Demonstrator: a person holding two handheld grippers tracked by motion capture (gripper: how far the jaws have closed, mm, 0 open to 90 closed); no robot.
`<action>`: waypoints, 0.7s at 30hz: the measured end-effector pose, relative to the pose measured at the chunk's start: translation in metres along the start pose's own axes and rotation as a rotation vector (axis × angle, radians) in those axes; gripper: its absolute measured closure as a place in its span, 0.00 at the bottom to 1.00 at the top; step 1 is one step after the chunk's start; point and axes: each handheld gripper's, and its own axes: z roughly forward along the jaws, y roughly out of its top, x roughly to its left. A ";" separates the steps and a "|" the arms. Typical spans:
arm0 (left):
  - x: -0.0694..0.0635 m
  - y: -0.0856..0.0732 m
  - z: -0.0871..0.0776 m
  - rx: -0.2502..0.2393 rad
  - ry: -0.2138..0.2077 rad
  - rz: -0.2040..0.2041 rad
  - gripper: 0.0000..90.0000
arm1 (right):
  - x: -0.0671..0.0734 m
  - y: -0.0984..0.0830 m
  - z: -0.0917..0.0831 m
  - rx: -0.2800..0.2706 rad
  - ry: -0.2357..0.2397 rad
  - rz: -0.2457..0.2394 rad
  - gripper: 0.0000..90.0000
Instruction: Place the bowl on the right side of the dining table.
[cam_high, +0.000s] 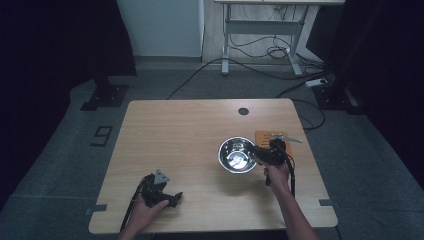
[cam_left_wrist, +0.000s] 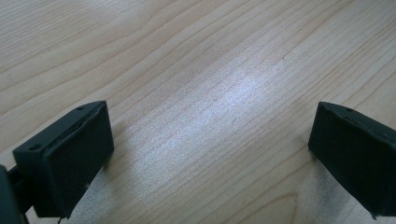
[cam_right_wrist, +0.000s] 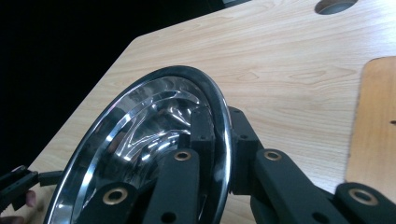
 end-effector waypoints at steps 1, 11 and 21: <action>0.000 0.000 0.000 0.000 0.000 0.000 0.00 | -0.001 0.001 -0.001 -0.002 -0.002 0.005 0.93; 0.000 0.000 0.000 0.000 -0.001 0.001 0.00 | -0.014 0.006 -0.006 -0.029 -0.020 0.034 0.93; 0.000 0.000 0.000 0.000 -0.002 0.003 0.00 | -0.026 0.009 -0.010 -0.048 -0.039 0.065 0.93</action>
